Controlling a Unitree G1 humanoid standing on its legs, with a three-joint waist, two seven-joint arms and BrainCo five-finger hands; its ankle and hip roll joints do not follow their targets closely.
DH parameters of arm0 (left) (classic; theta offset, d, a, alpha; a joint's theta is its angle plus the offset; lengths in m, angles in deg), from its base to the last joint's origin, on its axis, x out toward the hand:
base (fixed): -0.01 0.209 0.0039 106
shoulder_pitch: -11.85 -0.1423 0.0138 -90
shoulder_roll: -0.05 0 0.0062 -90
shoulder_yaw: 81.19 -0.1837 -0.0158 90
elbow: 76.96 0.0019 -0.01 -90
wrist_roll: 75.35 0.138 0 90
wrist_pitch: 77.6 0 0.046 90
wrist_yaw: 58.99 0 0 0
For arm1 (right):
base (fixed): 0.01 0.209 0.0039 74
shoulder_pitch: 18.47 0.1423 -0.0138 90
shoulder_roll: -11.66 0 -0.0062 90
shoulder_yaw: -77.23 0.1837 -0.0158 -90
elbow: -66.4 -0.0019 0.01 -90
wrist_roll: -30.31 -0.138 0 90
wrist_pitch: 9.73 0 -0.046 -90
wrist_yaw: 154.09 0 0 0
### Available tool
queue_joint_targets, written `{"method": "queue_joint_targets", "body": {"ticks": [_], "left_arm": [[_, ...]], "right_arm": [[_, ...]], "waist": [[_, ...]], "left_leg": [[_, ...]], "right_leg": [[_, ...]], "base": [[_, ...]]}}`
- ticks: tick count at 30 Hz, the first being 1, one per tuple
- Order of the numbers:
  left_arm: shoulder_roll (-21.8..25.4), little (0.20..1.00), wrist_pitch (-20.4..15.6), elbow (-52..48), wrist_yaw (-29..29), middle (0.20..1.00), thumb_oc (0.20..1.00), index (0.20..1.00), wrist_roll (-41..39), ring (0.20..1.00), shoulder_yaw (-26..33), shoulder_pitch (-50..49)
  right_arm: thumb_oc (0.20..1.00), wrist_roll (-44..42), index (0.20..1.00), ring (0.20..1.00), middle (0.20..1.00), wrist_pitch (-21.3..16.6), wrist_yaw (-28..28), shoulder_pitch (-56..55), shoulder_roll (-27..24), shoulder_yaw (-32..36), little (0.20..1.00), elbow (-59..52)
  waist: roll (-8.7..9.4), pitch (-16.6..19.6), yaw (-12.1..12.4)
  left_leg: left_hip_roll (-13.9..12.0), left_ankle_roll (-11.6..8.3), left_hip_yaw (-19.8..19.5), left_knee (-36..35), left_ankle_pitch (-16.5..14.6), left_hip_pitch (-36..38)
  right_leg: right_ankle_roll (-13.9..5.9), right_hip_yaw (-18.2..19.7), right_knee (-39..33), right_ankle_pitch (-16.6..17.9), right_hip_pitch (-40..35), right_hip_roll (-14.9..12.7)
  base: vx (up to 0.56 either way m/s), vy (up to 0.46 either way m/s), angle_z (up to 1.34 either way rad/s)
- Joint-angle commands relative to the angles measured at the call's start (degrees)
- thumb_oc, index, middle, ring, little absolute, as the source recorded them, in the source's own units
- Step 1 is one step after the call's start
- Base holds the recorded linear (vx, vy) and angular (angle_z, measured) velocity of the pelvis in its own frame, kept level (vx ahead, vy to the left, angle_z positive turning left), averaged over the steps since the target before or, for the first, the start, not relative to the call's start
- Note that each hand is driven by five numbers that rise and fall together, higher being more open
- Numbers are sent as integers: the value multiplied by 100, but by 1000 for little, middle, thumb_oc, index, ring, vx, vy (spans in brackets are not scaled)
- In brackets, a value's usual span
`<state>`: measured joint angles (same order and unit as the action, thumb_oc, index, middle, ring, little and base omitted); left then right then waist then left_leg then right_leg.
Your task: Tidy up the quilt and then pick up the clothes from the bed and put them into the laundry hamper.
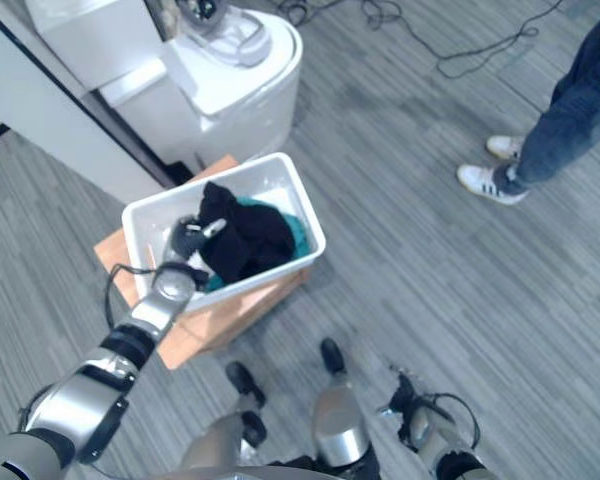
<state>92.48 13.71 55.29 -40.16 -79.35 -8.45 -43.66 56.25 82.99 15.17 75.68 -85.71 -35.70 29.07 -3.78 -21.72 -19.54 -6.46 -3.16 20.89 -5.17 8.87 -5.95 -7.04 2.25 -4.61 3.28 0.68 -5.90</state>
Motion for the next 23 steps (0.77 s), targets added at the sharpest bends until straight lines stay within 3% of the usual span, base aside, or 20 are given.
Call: {"method": "queue_joint_targets", "body": {"ticks": [1,8,12,13,14,20,23], "left_arm": [[279,1000,-530,-115,290,1000,1000,1000,-774,1000,343,184],[566,1000,-1060,-808,351,1000,1000,1000,-2049,1000,953,-305],[500,1000,-1082,-1388,22,1000,1000,1000,-2213,1000,1550,-2042],[453,1000,-946,-1073,-76,1000,1000,1000,-2061,1000,1740,-2562],[451,1000,-950,-1069,-80,1000,1000,1000,-2056,1000,1743,-2567],[302,1000,-407,1540,-373,1000,1000,1000,-1148,1000,1879,-3289],[171,1000,-256,2315,-462,1000,1000,1000,-853,1000,1882,-3455]], "right_arm": [[1000,-64,1000,1000,1000,76,79,-349,-48,14,1000,163],[1000,-82,1000,1000,1000,83,223,-284,-43,-5,1000,191],[1000,-309,1000,1000,1000,117,157,-127,112,322,1000,358],[1000,-481,1000,1000,1000,88,146,-52,129,458,1000,335],[1000,-485,1000,1000,1000,88,146,-55,127,452,1000,335],[1000,-876,1000,1000,1000,23,37,188,283,691,1000,557],[1000,-1137,1000,1000,1000,-11,-10,254,385,751,1000,658]], "waist": [[238,639,308],[229,910,620],[292,1077,962],[324,1129,1029],[324,1129,1026],[377,1235,1183],[382,1253,1225]], "left_leg": [[-334,-605,-34,17,-691,721],[-369,-626,-240,17,-720,1024],[-366,-603,-394,17,-746,1190],[-375,-591,-423,17,-760,1231],[-374,-591,-423,17,-762,1237],[-375,-558,-437,17,-808,1312],[-358,-542,-456,17,-821,1329]], "right_leg": [[-417,-151,-39,-45,532,-147],[-338,-376,-39,-185,24,-120],[-283,-518,-39,-253,-266,-116],[-276,-541,-39,-271,-323,-109],[-277,-541,-39,-274,-328,-110],[-267,-605,-39,-325,-456,-116],[-268,-638,-28,-330,-489,-129]], "base": [[64,-48,16],[48,-38,20],[41,-19,23],[20,10,11],[23,19,18],[15,29,15],[33,49,15]]}}
